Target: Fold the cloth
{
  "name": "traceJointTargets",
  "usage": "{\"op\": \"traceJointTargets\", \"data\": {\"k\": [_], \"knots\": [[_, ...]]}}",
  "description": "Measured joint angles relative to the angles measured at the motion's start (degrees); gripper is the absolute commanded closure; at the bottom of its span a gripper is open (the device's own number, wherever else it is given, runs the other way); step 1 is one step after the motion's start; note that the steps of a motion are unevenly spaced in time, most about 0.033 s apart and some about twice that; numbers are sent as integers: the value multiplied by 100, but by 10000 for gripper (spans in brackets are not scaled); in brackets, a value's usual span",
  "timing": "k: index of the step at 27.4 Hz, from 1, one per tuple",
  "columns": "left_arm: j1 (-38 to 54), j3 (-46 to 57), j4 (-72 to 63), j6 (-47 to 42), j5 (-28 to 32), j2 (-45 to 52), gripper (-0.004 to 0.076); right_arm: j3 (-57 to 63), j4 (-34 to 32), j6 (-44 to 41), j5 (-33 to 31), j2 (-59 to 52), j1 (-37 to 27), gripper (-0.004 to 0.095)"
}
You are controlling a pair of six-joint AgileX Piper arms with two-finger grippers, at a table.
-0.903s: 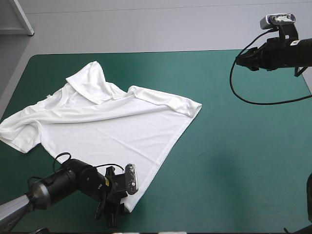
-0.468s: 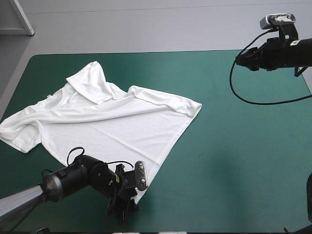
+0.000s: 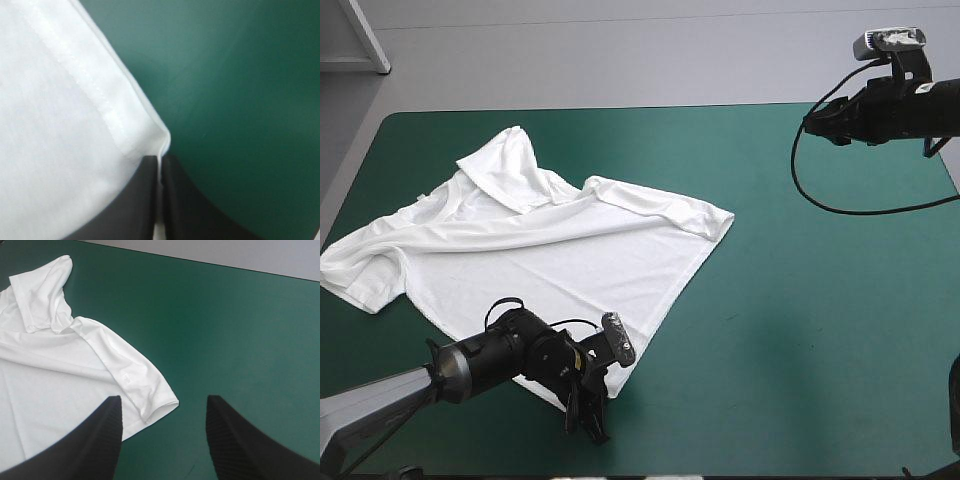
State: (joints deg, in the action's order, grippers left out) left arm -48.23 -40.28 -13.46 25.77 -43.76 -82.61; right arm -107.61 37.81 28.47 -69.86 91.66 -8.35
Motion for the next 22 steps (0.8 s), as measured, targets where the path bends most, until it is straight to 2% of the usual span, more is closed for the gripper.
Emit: {"op": "traceJointTargets", "data": {"k": [8, 13, 15, 18, 22], "knots": [[52, -29, 292, -449, 38, 386, 705, 46, -84, 0, 0, -5, 0, 422], [694, -333, 1249, -769, -405, 805, 705, 459, -223, 42, 37, 16, 99, 422], [995, -510, 1314, -791, -501, 966, 705, 678, -418, 70, 181, 96, 361, 422], [1436, -596, 1386, -791, -659, 1046, 705, 1015, -1480, -70, 636, 472, 1440, 422], [1450, -596, 1346, -791, -705, 1046, 705, 1019, -1733, -253, 922, 1124, 1893, 422]]}}
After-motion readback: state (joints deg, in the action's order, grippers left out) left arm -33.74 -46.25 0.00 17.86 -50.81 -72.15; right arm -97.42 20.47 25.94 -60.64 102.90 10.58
